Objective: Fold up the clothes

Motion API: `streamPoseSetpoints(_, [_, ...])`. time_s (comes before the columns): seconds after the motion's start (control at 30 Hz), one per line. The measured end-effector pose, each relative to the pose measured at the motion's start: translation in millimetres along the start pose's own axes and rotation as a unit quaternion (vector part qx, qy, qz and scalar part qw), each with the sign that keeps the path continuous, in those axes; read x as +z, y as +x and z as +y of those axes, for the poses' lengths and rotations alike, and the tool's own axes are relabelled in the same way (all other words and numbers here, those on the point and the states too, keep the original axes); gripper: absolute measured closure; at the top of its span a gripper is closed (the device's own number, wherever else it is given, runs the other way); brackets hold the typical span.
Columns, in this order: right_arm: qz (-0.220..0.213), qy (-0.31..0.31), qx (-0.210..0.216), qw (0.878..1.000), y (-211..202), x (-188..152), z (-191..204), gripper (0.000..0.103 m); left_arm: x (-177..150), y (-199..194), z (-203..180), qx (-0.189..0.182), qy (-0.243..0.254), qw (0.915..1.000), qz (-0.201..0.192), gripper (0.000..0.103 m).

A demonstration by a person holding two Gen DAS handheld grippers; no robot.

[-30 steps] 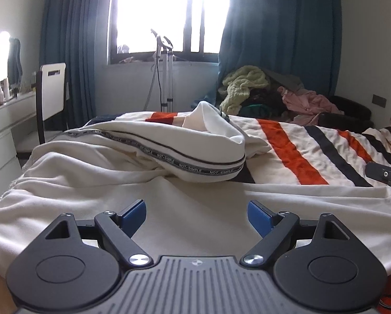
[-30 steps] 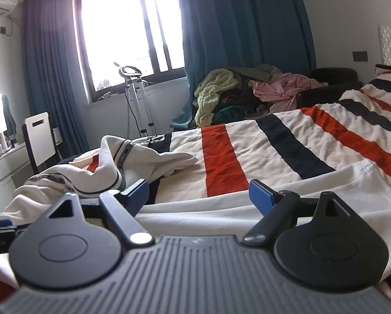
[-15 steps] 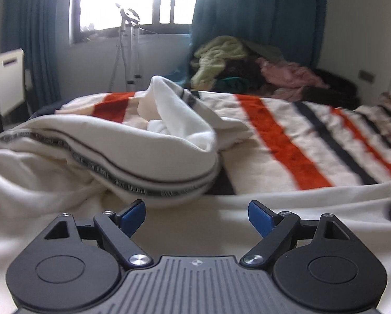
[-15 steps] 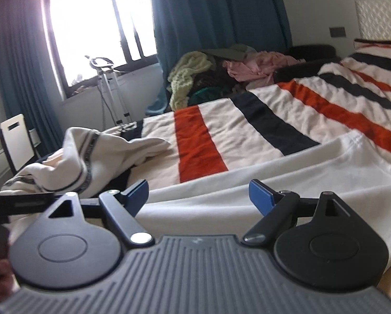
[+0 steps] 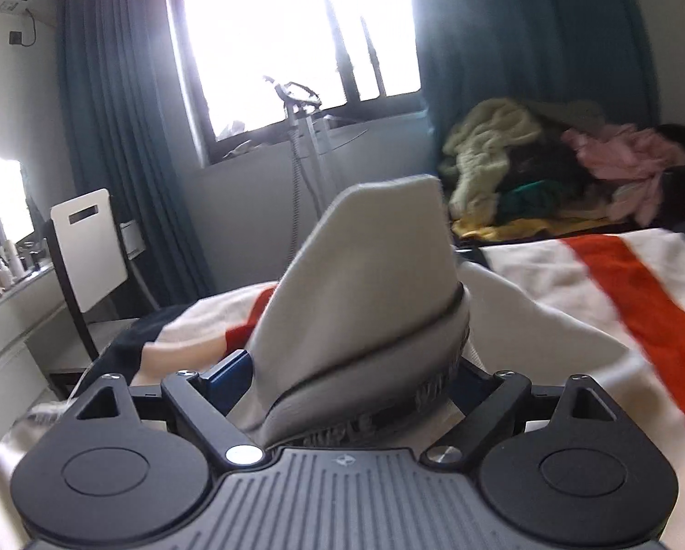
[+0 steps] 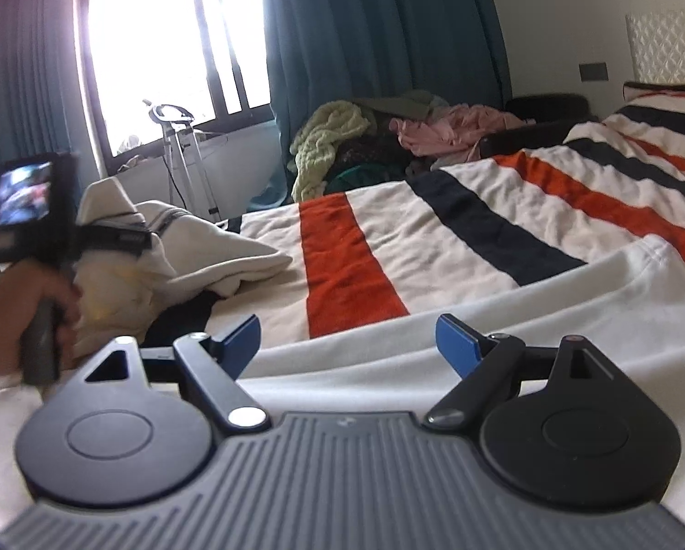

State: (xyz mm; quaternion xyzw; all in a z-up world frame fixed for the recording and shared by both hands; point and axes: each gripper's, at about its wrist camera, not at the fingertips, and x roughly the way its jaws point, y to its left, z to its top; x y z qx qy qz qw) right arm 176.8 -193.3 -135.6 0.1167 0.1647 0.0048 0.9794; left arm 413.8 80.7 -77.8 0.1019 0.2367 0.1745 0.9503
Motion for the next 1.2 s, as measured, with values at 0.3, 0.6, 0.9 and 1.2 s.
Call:
streamPoseSetpoints(0.3, [0.008, -0.006, 0.006, 1.0, 14.8, -6.8, 3.8, 0.018, 5.2, 74.1, 13.6, -0.016, -0.075, 0.9926, 0.093, 0.012])
streamPoseSetpoints(0.6, [-0.001, -0.004, 0.017, 1.0, 6.3, -1.6, 7.5, 0.018, -3.7, -21.9, 40.6, -0.086, -0.048, 0.9927, 0.071, 0.012])
streamPoseSetpoints(0.9, [-0.027, -0.013, 0.032, 0.999, -25.2, 10.7, 12.5, 0.018, -27.1, -201.9, 81.2, -0.15, -0.034, 0.988, 0.006, 0.006])
streamPoseSetpoints(1.2, [-0.044, -0.057, 0.06, 0.996, -60.1, 9.4, 31.5, 0.018, -81.7, -337.0, 97.6, -0.176, -0.053, 0.9829, -0.018, 0.006])
